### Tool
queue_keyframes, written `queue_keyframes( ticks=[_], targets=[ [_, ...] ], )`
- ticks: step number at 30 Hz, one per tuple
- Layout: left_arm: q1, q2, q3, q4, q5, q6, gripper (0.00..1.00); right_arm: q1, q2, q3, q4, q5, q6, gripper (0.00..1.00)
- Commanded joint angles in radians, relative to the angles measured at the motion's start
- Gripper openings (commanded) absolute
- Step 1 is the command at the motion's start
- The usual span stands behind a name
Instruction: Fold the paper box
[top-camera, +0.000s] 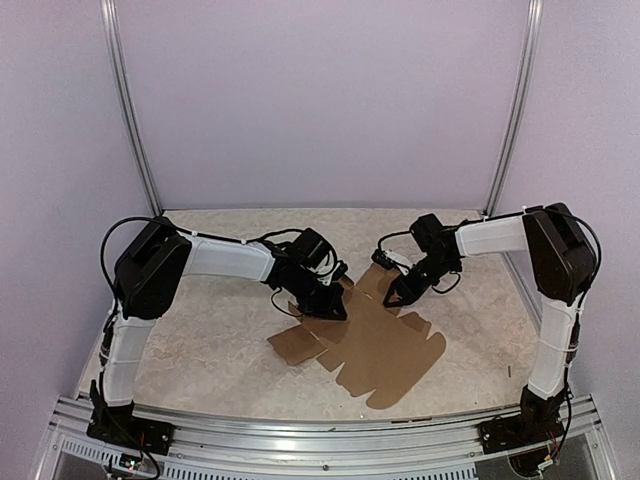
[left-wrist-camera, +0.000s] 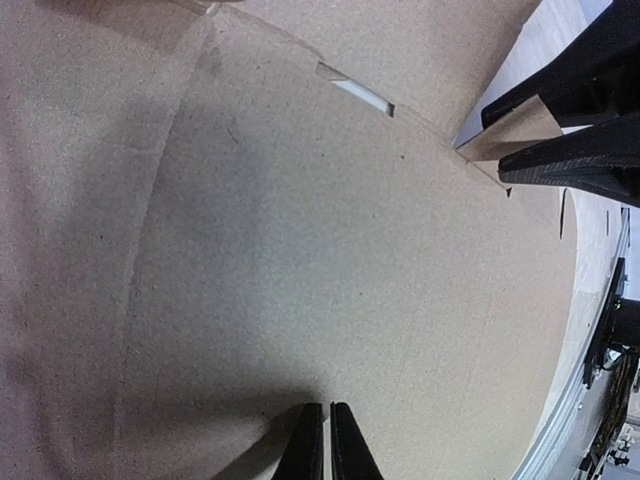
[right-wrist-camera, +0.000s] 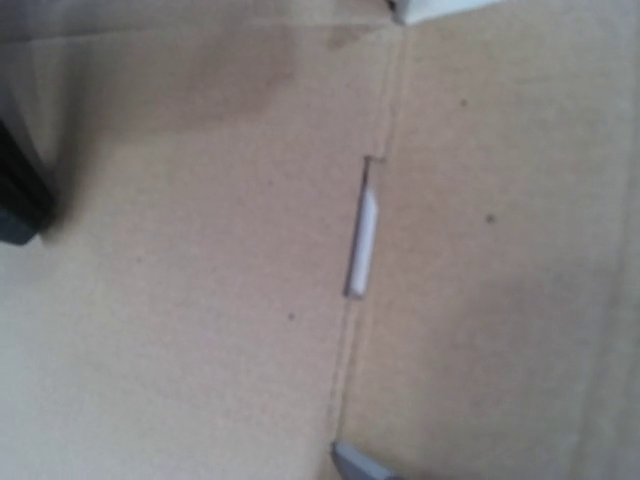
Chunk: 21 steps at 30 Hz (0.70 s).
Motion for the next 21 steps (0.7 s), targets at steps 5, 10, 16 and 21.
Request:
queue_keyframes(
  ticks=[5,10,16,21],
  targets=[
    [-0.007,0.071,-0.003,-0.049,-0.014,-0.013,0.04,0.009,-0.058,0.008,-0.077,-0.077,0.011,0.23],
    [-0.007,0.071,-0.009,-0.040,-0.012,-0.020,0.03,0.009,-0.083,-0.003,-0.107,-0.142,0.013,0.29],
    [-0.007,0.066,-0.014,-0.036,-0.014,-0.022,0.03,0.009,-0.084,-0.011,-0.139,-0.114,0.011,0.33],
    [-0.007,0.062,-0.017,-0.040,-0.013,-0.018,0.03,0.005,-0.104,-0.011,-0.172,-0.004,0.017,0.35]
  ],
)
